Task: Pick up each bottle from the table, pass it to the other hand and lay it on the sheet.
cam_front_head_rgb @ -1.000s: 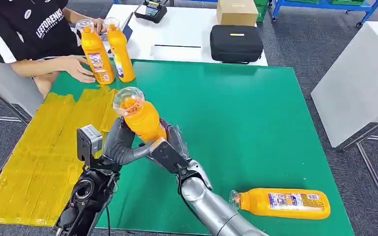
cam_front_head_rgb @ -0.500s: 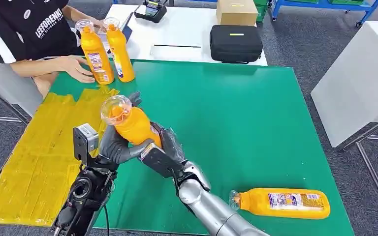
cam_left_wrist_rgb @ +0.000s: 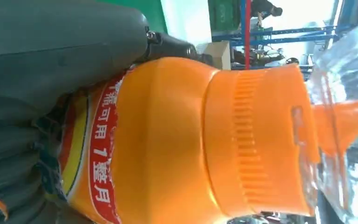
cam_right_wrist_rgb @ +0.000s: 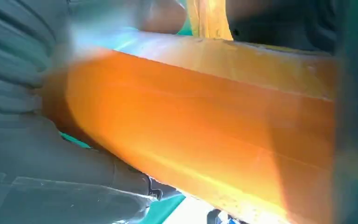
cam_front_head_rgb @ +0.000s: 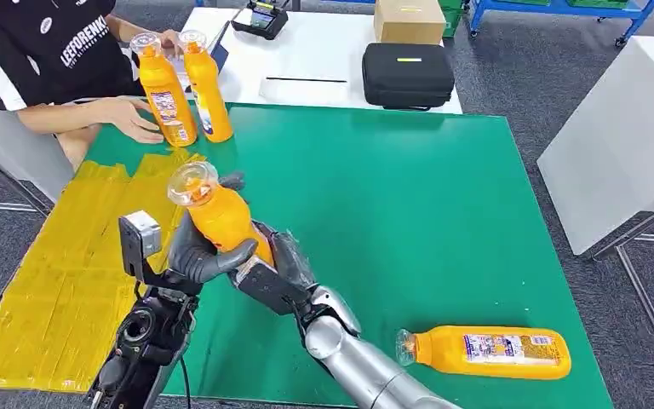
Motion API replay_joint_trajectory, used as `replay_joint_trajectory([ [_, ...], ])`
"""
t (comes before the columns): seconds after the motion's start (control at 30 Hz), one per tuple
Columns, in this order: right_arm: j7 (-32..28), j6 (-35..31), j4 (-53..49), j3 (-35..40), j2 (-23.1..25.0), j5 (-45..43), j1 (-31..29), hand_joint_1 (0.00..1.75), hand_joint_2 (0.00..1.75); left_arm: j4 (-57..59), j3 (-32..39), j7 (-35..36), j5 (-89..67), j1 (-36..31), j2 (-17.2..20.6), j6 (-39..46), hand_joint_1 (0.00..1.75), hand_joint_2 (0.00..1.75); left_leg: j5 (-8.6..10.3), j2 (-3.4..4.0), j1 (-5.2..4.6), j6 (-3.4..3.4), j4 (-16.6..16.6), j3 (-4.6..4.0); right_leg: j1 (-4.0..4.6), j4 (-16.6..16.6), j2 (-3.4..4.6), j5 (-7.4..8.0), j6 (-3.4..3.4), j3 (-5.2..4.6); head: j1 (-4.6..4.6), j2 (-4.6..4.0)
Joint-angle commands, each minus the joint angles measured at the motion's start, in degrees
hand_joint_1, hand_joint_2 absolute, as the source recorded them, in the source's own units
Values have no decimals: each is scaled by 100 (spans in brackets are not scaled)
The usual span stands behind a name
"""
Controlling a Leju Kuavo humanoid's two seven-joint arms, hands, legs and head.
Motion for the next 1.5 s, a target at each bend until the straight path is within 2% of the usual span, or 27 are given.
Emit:
replay_joint_trajectory([
  [0.03, -32, 144, 389, 595, 54, 32, -39, 175, 175, 395, -4, 51, 224, -419, -132, 105, 175, 175, -20, -9, 6, -17, 4, 40, 9, 4, -22, -25, -16, 44, 0, 0],
  [0.23, -83, 48, 286, 503, -32, -36, -8, 175, 175, 386, 5, 10, 308, -408, -124, 138, 175, 175, -5, -12, 5, -9, -2, 13, 6, -3, -19, -9, -8, 18, -2, 0],
  [0.33, -158, -78, 112, 402, -85, -115, 32, 175, 175, 342, 20, -8, 329, -360, -97, 172, 175, 175, -18, -12, 6, -16, 1, 38, 8, 0, -25, -23, -15, 43, 0, 0],
  [0.47, -166, -106, 54, 376, -97, -130, 29, 175, 175, 341, 28, -12, 332, -350, -86, 180, 175, 175, -10, -12, 4, -10, 0, 23, 6, -1, -21, -15, -11, 26, 0, 0],
  [0.6, -210, -272, -428, 243, -218, -206, 137, 175, 175, 284, 94, -53, 362, -329, -67, 264, 175, 175, -7, -11, 5, -9, 0, 16, 6, -2, -19, -11, -9, 20, 0, 0],
  [0.63, -249, -456, -660, 203, -294, -148, 170, 159, 175, 251, 133, -71, 374, -326, -54, 281, 175, 175, -9, -13, 5, -11, 1, 20, 7, 0, -23, -14, -11, 23, 0, 0],
  [0.67, -257, -521, -822, 147, -336, -158, 210, 37, 175, 222, 158, -85, 380, -312, -46, 291, 175, 175, -3, -11, 4, -7, 0, 8, 5, -2, -18, -7, -7, 10, 0, 0],
  [0.7, -232, -562, -1298, 6, -465, -214, 361, 0, 175, 133, 217, -101, 376, -263, -22, 311, 175, 175, -9, -13, 5, -11, 3, 17, 6, 1, -23, -14, -10, 21, 0, 0],
  [0.9, 60, -279, -3428, -679, -970, -362, 1161, 0, 175, -216, 487, -187, 230, -28, 124, 529, 175, 175, -15, -15, 1, -11, 2, 23, 3, 3, -26, -21, -11, 28, 2, 0],
  [0.97, 86, -238, -3521, -696, -996, -362, 1203, 0, 175, -233, 500, -185, 227, -10, 128, 531, 175, 175, -7, -6, 0, -6, 0, 6, 2, -1, -12, -7, -6, 10, -2, 0],
  [1.03, 52, -218, -3602, -750, -976, -439, 1276, 0, 175, -241, 510, -206, 192, 3, 117, 552, 175, 175, -20, -6, 1, -13, 3, 29, 4, 3, -18, -21, -12, 33, 0, 0],
  [1.2, 190, -51, -4603, -977, -1270, -718, 1725, 0, 175, -404, 583, -378, -355, 95, 148, 1026, 175, 175, -10, -10, -1, -9, -1, 12, 1, -1, -19, -13, -8, 15, 0, 0],
  [1.27, 367, 121, -4956, -1123, -1311, -925, 1918, 0, 175, -453, 574, -574, -1266, 95, 201, 1816, 175, 175, -15, -16, -1, -11, 3, 18, 2, 3, -26, -20, -11, 25, 0, 0],
  [1.3, 386, 172, -5066, -1174, -1346, -1008, 1995, 0, 175, -476, 616, -577, -1367, 98, 188, 1897, 175, 175, -11, -11, -1, -9, 1, 11, 1, 0, -18, -14, -8, 16, 0, 0],
  [1.33, 403, 193, -5246, -1243, -1411, -1055, 2146, 0, 175, -537, 678, -675, -1925, 143, 208, 2347, 175, 175, -17, -9, -1, -12, 3, 21, 2, 3, -19, -20, -11, 26, 0, 0],
  [1.37, 402, 231, -5360, -1287, -1456, -1132, 2230, 0, 175, -486, 630, -700, -3054, 121, 297, 3221, 175, 175, -10, -12, 0, -8, 0, 10, 2, -2, -18, -12, -8, 16, 0, 0],
  [1.47, 556, 384, -5590, -1393, -1569, -1359, 2343, 0, 175, -237, 566, -467, -4479, 22, 385, 4025, 175, 175, -19, -15, -1, -12, -1, 28, 2, -1, -25, -23, -12, 34, -2, 0],
  [1.5, 600, 428, -5632, -1410, -1598, -1401, 2367, 0, 175, -117, 535, -393, -4946, -14, 418, 4247, 175, 175, -8, -11, -1, -7, -3, 9, 1, -4, -17, -10, -7, 14, 0, 0],
])
